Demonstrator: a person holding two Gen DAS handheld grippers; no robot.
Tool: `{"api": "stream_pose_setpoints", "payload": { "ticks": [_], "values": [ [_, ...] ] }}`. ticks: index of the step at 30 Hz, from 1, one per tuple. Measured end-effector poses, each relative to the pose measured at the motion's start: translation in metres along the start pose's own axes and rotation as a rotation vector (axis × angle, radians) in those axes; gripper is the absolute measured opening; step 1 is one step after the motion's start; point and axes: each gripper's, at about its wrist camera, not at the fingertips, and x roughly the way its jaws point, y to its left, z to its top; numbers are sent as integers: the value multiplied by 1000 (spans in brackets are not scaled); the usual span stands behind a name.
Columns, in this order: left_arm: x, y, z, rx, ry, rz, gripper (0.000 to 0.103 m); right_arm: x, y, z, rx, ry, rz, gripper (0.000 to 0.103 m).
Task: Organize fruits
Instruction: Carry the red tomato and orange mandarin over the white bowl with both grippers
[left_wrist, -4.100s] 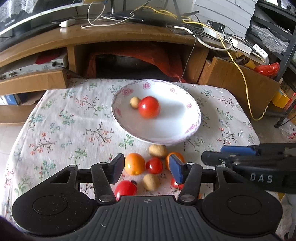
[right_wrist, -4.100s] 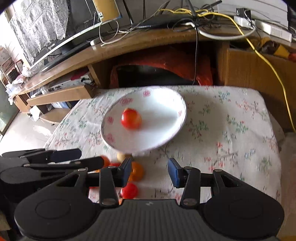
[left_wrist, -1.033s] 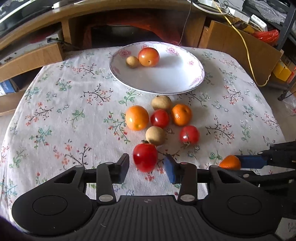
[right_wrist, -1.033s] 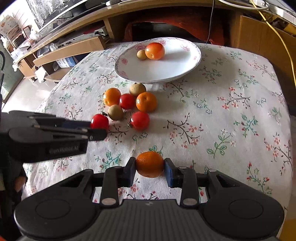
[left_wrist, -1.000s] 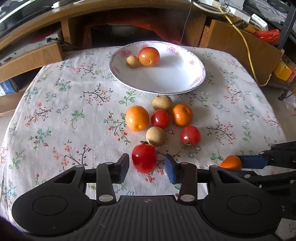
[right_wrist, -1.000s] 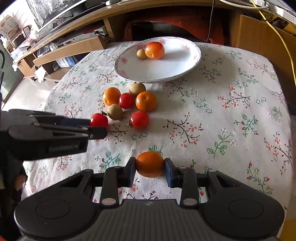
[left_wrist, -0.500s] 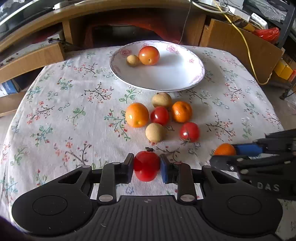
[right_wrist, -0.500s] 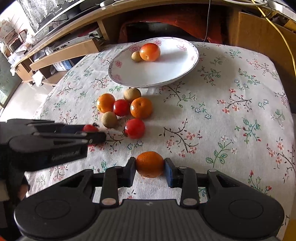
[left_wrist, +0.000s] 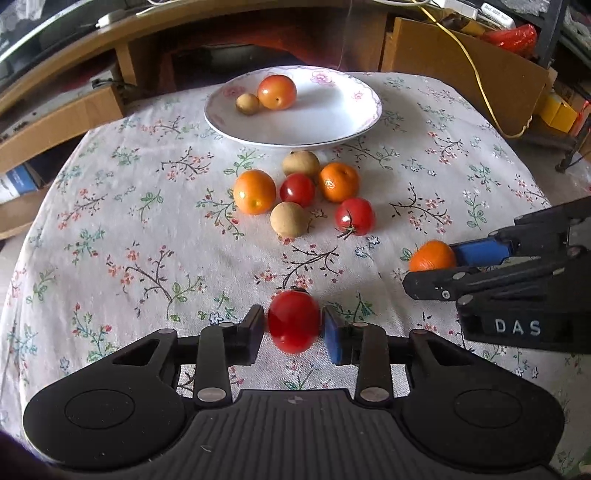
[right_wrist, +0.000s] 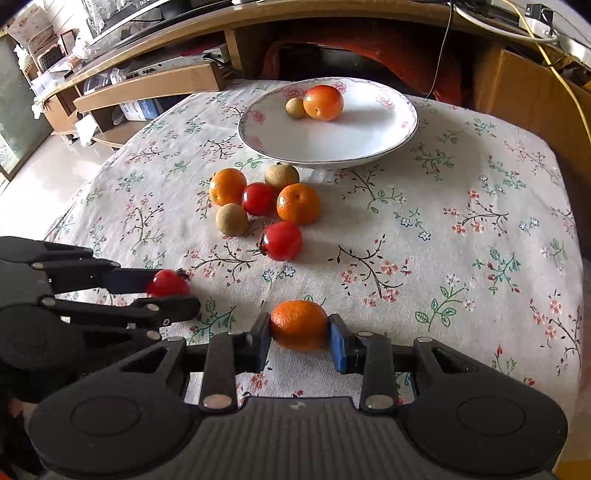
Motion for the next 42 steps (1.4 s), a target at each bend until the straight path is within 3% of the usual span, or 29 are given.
{"api": "stream_pose_setpoints", "payload": {
  "ticks": [3,6,8,10,24,27,31,33,42],
  "values": [
    [1,-1,1,8,0,-5,52,0,-3,0,0,1,17,34],
    [-1,-3,1,28,-9,4,59,-2,-2,0,-27,8,38,44],
    [-4,-2,3,26,-21,-3,65,-3,-1,-1,-44,6,24,51],
    [-6,-2,4,34,-34,-7,68,-3,-4,-2,-48,-5,-5,51],
    [3,5,1,62,-10,-9,68,13,-2,15,-70,-48,-6,51],
    [3,5,1,65,-16,-18,63,14,-2,16,-66,-50,-2,51],
    [1,2,1,71,-12,-36,45,14,-1,16,-75,-46,-16,35],
    [1,2,1,61,-6,-52,40,13,1,15,-74,-38,-17,34],
    [1,0,2,51,15,-53,38,8,-2,14,-53,-26,-29,33]
  ]
}}
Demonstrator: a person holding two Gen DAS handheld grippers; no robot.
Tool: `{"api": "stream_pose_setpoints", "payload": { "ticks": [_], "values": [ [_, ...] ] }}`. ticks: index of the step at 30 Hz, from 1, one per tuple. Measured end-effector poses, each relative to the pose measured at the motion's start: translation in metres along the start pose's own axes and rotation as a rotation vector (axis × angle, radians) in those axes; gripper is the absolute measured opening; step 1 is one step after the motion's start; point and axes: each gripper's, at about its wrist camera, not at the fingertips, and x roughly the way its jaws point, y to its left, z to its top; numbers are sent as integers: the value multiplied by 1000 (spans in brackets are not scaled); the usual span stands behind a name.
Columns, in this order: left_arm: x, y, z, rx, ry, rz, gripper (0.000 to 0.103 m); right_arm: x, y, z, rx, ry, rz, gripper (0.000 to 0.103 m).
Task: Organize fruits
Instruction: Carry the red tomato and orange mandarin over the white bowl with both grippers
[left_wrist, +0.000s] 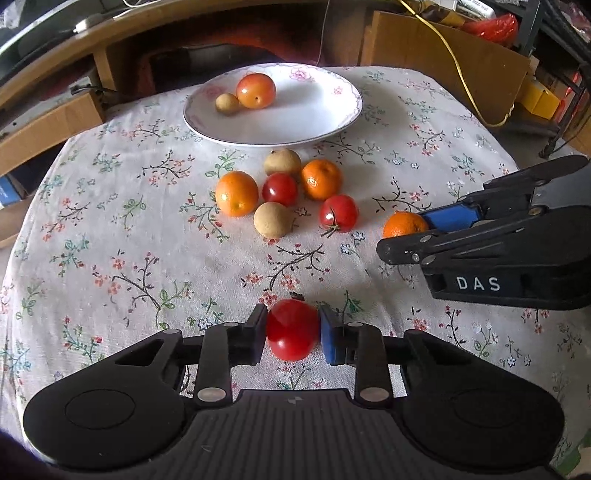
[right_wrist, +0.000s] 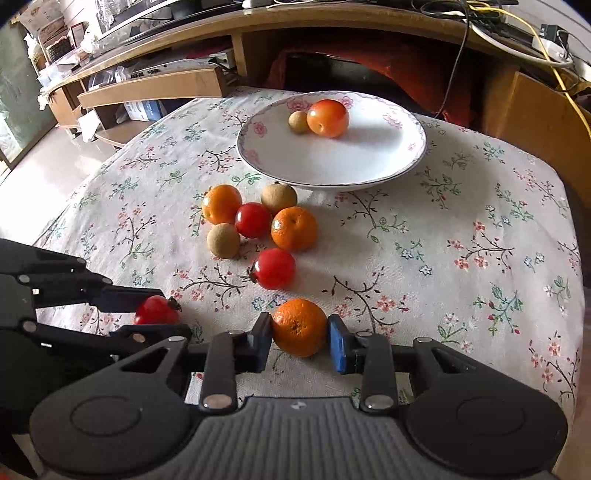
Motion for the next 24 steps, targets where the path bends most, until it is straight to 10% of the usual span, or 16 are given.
{"api": "stream_pose_setpoints", "payload": {
  "ticks": [24],
  "values": [
    [-12,7,27,-75,-84,7,37,-16,-12,13,56,-53,-3,33]
  ]
}}
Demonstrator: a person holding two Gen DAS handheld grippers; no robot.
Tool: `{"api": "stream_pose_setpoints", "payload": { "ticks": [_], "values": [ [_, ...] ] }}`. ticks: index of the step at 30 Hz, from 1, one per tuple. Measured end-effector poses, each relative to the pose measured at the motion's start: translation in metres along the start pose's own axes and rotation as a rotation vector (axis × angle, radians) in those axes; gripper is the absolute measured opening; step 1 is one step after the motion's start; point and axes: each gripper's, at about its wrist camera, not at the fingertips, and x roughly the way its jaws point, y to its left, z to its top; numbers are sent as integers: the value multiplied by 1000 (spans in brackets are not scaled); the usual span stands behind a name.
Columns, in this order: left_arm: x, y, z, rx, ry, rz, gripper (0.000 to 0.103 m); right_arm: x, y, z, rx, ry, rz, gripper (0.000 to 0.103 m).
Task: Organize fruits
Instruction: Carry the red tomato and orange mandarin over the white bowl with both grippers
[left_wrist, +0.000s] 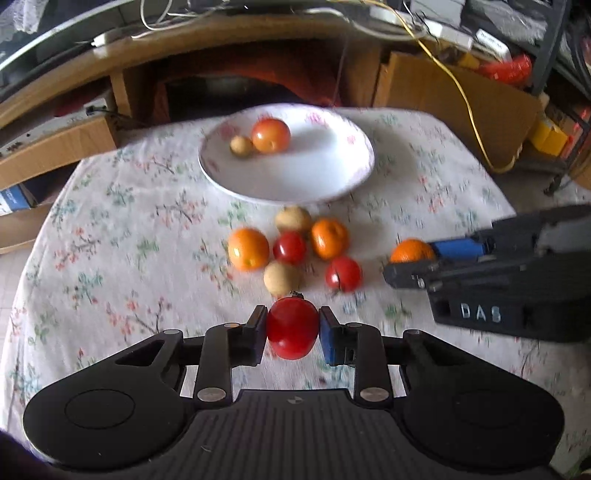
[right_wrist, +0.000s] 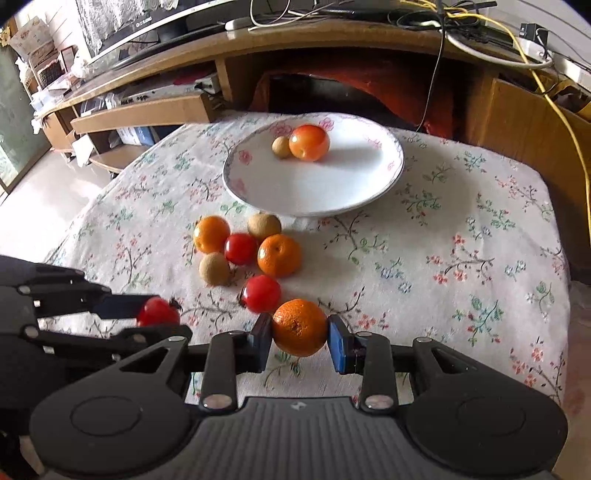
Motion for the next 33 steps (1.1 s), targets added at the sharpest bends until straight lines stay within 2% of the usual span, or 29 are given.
{"api": "stream_pose_setpoints", "payload": {
  "ticks": [16,27,33],
  "values": [
    [20,9,68,-21,-65,10,37,11,-11,51,17,-39,-21,33],
    [45,18,94,-28,-59,25,35,39,-26,82,22,-34,-36,33],
    [57,25,97,-42,-40,39,35,52,-29,92,22,-39,-33,33]
  ]
}}
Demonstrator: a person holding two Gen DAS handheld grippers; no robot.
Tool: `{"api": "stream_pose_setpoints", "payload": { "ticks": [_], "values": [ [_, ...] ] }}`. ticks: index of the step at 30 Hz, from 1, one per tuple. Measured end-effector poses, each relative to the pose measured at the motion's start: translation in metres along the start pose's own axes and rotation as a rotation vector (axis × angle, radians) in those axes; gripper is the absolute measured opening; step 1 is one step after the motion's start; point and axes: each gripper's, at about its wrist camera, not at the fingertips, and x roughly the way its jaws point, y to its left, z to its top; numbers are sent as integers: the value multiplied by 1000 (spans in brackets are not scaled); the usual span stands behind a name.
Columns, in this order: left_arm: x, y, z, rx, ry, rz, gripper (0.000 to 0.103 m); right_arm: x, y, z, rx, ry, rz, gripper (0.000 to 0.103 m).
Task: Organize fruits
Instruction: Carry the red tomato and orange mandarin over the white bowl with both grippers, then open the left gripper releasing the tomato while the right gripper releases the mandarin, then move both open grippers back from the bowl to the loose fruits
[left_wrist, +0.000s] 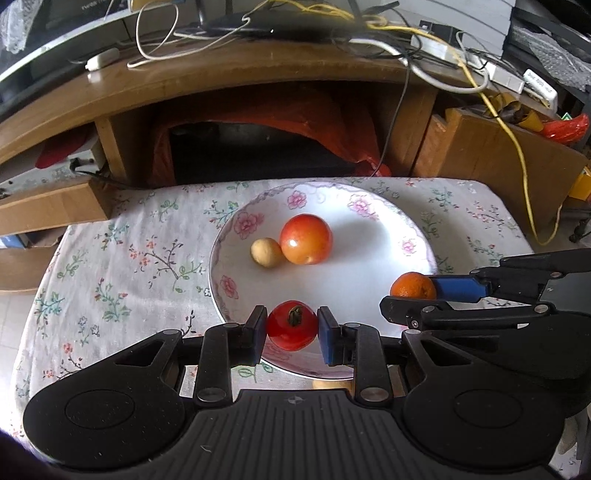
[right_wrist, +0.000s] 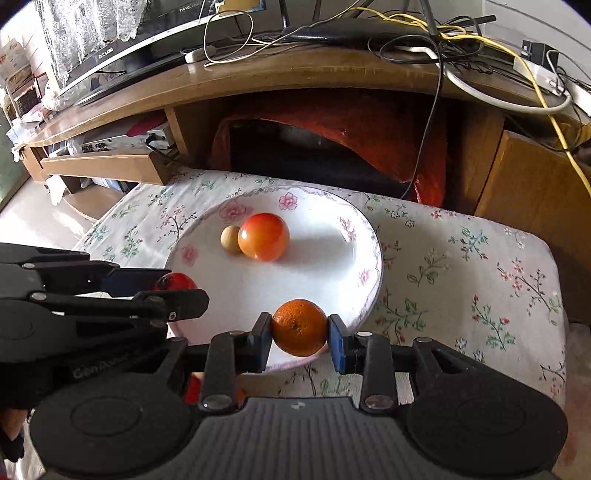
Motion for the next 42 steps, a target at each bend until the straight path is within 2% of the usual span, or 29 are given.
{"api": "stream_pose_setpoints", "payload": {
  "ticks": [12,17,22,30,42],
  "values": [
    [12,5,0,-19,23,10,36,18,1,3,-33,17,-2,33],
    [11,6,0,-27,22,10,41,21,0,4,-22,14,-5,34],
    [9,5,0,-14,9,24,49,18,-4,6,-1,3,0,34],
    [-1,8,2,-31,-22,13,54,9,-5,9,17,-26,8,34],
    [-13,6,-1,-31,-33,9,54,-5,0,8,28,-39,-11,34]
  ]
}}
